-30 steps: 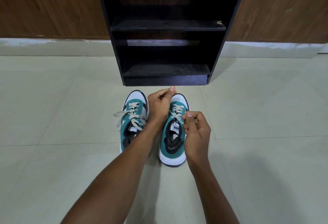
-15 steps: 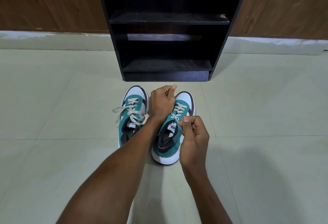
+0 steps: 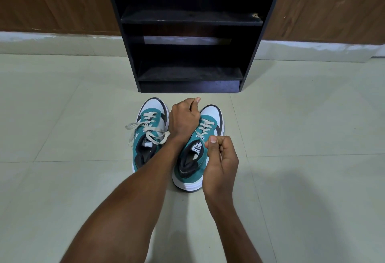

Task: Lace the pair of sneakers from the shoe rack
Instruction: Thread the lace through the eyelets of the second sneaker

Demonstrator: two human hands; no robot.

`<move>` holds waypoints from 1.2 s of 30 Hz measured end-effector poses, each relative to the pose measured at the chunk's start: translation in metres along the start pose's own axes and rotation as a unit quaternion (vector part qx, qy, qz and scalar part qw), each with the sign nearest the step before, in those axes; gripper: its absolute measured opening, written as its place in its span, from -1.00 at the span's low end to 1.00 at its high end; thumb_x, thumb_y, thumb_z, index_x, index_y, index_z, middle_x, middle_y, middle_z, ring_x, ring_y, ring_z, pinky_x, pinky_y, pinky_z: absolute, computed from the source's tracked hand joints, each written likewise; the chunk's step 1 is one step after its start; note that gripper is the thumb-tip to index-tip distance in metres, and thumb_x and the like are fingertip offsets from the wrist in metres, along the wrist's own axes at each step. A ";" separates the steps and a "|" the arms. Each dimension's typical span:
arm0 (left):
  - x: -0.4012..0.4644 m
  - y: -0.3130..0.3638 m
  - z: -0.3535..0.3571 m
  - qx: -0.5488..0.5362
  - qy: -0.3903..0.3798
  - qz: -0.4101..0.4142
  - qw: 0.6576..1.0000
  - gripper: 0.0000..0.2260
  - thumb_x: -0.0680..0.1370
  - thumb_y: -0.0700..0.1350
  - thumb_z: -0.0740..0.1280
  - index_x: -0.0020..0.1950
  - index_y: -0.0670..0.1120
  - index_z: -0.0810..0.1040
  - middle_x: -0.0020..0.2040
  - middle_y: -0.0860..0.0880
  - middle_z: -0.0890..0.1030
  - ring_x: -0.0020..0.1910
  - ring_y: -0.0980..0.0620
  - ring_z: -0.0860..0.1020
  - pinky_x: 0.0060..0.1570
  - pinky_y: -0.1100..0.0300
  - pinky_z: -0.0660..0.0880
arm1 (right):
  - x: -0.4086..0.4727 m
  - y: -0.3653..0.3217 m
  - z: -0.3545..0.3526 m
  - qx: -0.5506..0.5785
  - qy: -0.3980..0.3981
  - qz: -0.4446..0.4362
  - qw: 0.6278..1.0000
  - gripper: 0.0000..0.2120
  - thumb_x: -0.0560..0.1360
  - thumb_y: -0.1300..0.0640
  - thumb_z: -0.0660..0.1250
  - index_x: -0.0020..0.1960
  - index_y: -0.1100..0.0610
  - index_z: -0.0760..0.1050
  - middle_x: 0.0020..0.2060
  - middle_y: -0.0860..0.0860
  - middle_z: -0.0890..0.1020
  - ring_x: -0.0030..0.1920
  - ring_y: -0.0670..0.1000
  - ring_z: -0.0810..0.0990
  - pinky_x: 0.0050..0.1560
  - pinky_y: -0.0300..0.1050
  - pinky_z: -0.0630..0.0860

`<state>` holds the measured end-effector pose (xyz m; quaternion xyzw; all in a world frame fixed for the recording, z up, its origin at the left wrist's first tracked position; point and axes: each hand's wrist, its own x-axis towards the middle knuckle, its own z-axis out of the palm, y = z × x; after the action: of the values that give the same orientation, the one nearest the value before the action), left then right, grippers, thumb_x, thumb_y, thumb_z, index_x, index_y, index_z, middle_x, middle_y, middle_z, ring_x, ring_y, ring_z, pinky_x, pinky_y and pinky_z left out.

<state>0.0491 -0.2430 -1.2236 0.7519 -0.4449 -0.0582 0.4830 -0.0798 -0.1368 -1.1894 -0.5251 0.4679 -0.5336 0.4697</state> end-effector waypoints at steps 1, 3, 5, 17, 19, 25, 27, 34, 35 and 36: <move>-0.001 0.000 -0.001 -0.001 0.007 -0.006 1.000 -0.67 0.66 0.02 0.27 -0.14 -0.17 0.65 -0.32 -0.13 0.64 -0.34 -0.17 0.54 -0.32 0.09 0.45 | 0.001 0.000 0.000 -0.002 0.001 0.005 1.000 -0.79 0.65 0.05 0.23 -0.17 -0.04 0.45 -0.19 -0.10 0.65 -0.13 -0.17 0.63 -0.19 -0.26 0.59; -0.002 -0.001 -0.004 -0.013 0.027 -0.045 0.999 -0.66 0.66 0.03 0.26 -0.16 -0.17 0.62 -0.35 -0.09 0.59 -0.33 -0.16 0.53 -0.32 0.10 0.42 | 0.004 0.002 -0.002 -0.010 0.009 0.012 1.000 -0.80 0.66 0.06 0.23 -0.15 -0.03 0.47 -0.18 -0.09 0.66 -0.13 -0.14 0.65 -0.17 -0.21 0.61; -0.003 -0.001 -0.007 -0.020 0.031 -0.071 0.997 -0.67 0.66 0.06 0.25 -0.11 -0.15 0.61 -0.30 -0.08 0.63 -0.26 -0.18 0.57 -0.26 0.05 0.47 | 0.009 0.001 -0.004 -0.019 0.024 0.009 0.999 -0.79 0.67 0.07 0.23 -0.14 0.02 0.48 -0.26 -0.11 0.63 -0.23 -0.17 0.61 -0.20 -0.26 0.56; -0.033 0.038 -0.052 -0.381 -0.141 -0.174 0.897 -0.84 0.66 -0.23 0.27 0.05 -0.14 0.66 -0.31 -0.03 0.56 -0.42 0.19 0.48 -0.34 0.33 0.40 | 0.066 -0.031 -0.002 0.091 0.000 0.143 0.986 -0.86 0.59 0.06 0.37 -0.11 0.07 0.62 -0.19 0.00 0.75 -0.13 0.03 0.75 0.15 0.22 0.64; -0.035 0.042 -0.062 -0.381 -0.140 -0.149 0.902 -0.84 0.65 -0.25 0.29 0.14 -0.15 0.66 -0.21 -0.05 0.63 -0.39 0.26 0.54 -0.33 0.41 0.45 | 0.069 -0.035 0.000 0.096 -0.014 0.157 0.983 -0.86 0.59 0.10 0.37 -0.12 0.06 0.65 -0.22 -0.01 0.76 -0.13 0.08 0.76 0.13 0.21 0.65; -0.040 0.049 -0.082 -0.382 -0.155 -0.125 0.903 -0.87 0.60 -0.33 0.36 0.13 -0.20 0.52 -0.14 -0.10 0.71 -0.42 0.22 0.59 -0.40 0.39 0.48 | 0.070 -0.035 0.001 0.083 -0.047 0.178 0.979 -0.83 0.58 0.23 0.31 0.01 0.13 0.69 -0.06 0.21 0.75 -0.11 0.22 0.74 0.09 0.25 0.66; -0.041 0.048 -0.082 -0.389 -0.163 -0.150 0.894 -0.81 0.58 -0.32 0.38 0.12 -0.19 0.42 -0.19 -0.10 0.72 -0.47 0.18 0.58 -0.45 0.36 0.46 | 0.069 -0.036 0.001 0.090 -0.056 0.186 0.977 -0.81 0.59 0.28 0.26 0.09 0.25 0.64 -0.03 0.30 0.72 -0.22 0.19 0.73 0.00 0.17 0.70; -0.045 0.041 -0.078 -0.392 -0.151 -0.166 0.892 -0.85 0.48 -0.30 0.52 -0.02 -0.24 0.59 -0.30 -0.08 0.72 -0.45 0.10 0.60 -0.48 0.29 0.48 | 0.068 -0.025 0.000 0.023 -0.030 0.139 0.990 -0.76 0.57 0.22 0.38 0.22 0.12 0.67 0.04 0.02 0.75 0.04 -0.01 0.73 0.16 -0.04 0.65; -0.046 0.041 -0.078 -0.396 -0.144 -0.169 0.891 -0.87 0.46 -0.31 0.52 -0.03 -0.28 0.65 -0.29 -0.12 0.71 -0.45 0.09 0.60 -0.47 0.30 0.50 | 0.068 -0.023 -0.001 0.028 -0.021 0.136 0.990 -0.77 0.54 0.23 0.42 0.18 0.11 0.69 0.00 -0.01 0.76 0.01 -0.05 0.73 0.14 -0.09 0.65; -0.046 0.042 -0.078 -0.397 -0.141 -0.171 0.891 -0.88 0.46 -0.32 0.53 -0.03 -0.30 0.69 -0.28 -0.16 0.71 -0.45 0.08 0.59 -0.45 0.30 0.53 | 0.068 -0.022 -0.002 0.037 -0.016 0.135 0.990 -0.80 0.51 0.24 0.45 0.11 0.10 0.71 -0.07 -0.01 0.77 -0.05 -0.06 0.74 0.07 -0.13 0.66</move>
<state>0.0363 -0.1626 -1.1660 0.5458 -0.3125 -0.4172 0.6561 -0.0823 -0.2017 -1.1595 -0.4476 0.5074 -0.4736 0.5639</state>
